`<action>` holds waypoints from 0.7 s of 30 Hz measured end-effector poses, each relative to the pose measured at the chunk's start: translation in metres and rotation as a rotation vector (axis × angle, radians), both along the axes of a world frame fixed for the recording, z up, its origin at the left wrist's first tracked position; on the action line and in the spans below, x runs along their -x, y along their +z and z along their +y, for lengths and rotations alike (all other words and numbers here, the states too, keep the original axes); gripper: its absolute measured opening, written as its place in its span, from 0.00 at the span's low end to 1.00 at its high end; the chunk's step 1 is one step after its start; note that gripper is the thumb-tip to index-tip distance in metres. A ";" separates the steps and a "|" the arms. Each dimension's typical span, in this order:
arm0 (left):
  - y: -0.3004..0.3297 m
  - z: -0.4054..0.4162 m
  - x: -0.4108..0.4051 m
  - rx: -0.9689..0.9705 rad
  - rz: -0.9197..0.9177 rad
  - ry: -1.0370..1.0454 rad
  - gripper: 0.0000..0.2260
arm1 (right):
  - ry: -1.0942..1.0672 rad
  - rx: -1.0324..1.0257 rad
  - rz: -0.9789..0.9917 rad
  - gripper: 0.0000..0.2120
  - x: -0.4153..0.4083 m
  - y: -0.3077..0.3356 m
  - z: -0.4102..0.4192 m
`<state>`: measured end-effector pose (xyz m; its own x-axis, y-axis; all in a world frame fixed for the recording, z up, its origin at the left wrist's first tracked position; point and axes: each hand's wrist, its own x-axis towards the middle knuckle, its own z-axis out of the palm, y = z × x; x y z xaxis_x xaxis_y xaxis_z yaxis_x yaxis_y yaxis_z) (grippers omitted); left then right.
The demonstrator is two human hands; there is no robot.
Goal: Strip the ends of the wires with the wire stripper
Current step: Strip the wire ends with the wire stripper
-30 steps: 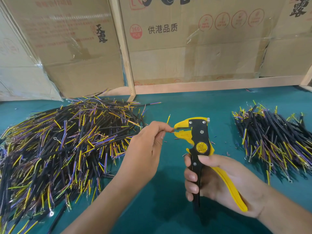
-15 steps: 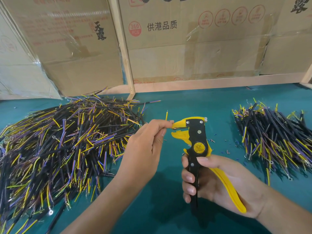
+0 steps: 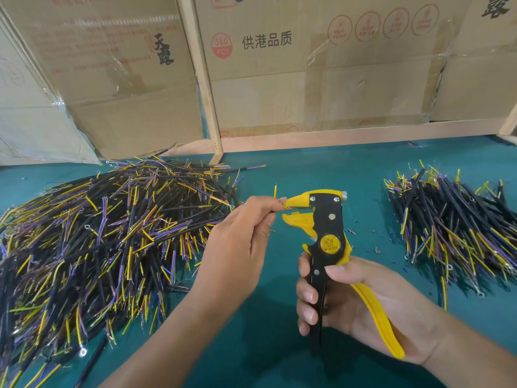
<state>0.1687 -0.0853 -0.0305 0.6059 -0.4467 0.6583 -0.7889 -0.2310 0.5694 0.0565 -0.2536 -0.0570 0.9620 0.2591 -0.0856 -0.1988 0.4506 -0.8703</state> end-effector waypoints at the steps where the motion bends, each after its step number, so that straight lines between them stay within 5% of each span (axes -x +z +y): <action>1: 0.000 0.000 0.000 0.000 0.004 -0.002 0.08 | -0.003 -0.001 -0.005 0.15 0.001 0.000 0.000; 21: 0.001 0.001 0.000 -0.046 0.010 -0.021 0.07 | -0.116 0.213 0.016 0.16 0.010 0.009 -0.002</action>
<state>0.1692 -0.0842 -0.0297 0.6025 -0.4892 0.6306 -0.7882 -0.2409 0.5663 0.0470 -0.2555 -0.0484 0.9823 0.1218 -0.1425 -0.1715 0.2776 -0.9453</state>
